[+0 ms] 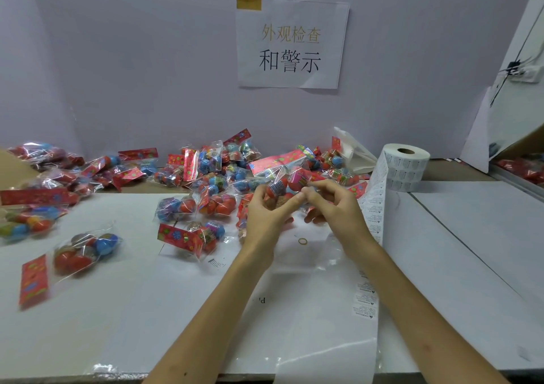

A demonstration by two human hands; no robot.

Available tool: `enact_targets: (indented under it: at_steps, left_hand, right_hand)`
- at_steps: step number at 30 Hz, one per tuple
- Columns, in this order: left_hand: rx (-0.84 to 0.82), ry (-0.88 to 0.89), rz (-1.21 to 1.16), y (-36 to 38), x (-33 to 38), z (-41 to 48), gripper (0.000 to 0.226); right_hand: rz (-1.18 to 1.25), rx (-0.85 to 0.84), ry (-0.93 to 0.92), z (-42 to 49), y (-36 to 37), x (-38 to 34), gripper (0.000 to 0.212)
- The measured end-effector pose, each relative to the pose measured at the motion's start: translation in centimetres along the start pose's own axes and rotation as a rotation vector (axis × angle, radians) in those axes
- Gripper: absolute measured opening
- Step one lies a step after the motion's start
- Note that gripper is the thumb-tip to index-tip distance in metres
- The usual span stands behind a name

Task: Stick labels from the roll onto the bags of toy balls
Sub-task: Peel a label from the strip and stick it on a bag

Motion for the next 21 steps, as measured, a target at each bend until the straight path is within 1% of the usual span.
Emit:
enact_targets:
  at_steps: [2,5,8,10,13,17,21]
  left_hand:
    - [0.004,-0.004,0.0,-0.1,-0.12,0.06,0.04]
    - [0.032,-0.021,-0.037,-0.52,-0.47,0.12,0.028]
    - [0.04,-0.024,-0.032,-0.58,-0.51,0.16,0.024]
    - [0.039,-0.019,-0.017,-0.54,-0.38,0.14,0.027]
    - [0.038,-0.008,0.011,-0.49,-0.23,0.12,0.032]
    - [0.034,-0.005,0.01,-0.4,-0.14,0.06,0.033]
    - [0.033,0.008,0.011,-0.22,0.04,-0.02,0.039]
  right_hand:
    - [0.012,-0.009,0.003,-0.03,-0.02,-0.02,0.013]
    - [0.048,-0.025,0.03,-0.04,0.16,0.1,0.016]
    - [0.023,-0.028,0.034,-0.03,0.26,0.08,0.015]
    - [-0.033,-0.026,0.027,-0.13,0.29,-0.07,0.014]
    - [-0.091,-0.017,0.013,-0.26,0.34,-0.36,0.019]
    - [-0.005,-0.023,0.034,-0.15,0.25,-0.16,0.012]
    - [0.071,-0.038,0.055,-0.17,0.39,0.03,0.012]
Point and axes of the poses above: each hand's wrist, its own z-axis towards the middle knuckle, its own y-axis out of the palm, x = y × z, the point moved 9 cm from there along z, towards the middle knuckle, and after that the axes turned 14 degrees about -x, right-handed, at the moved point
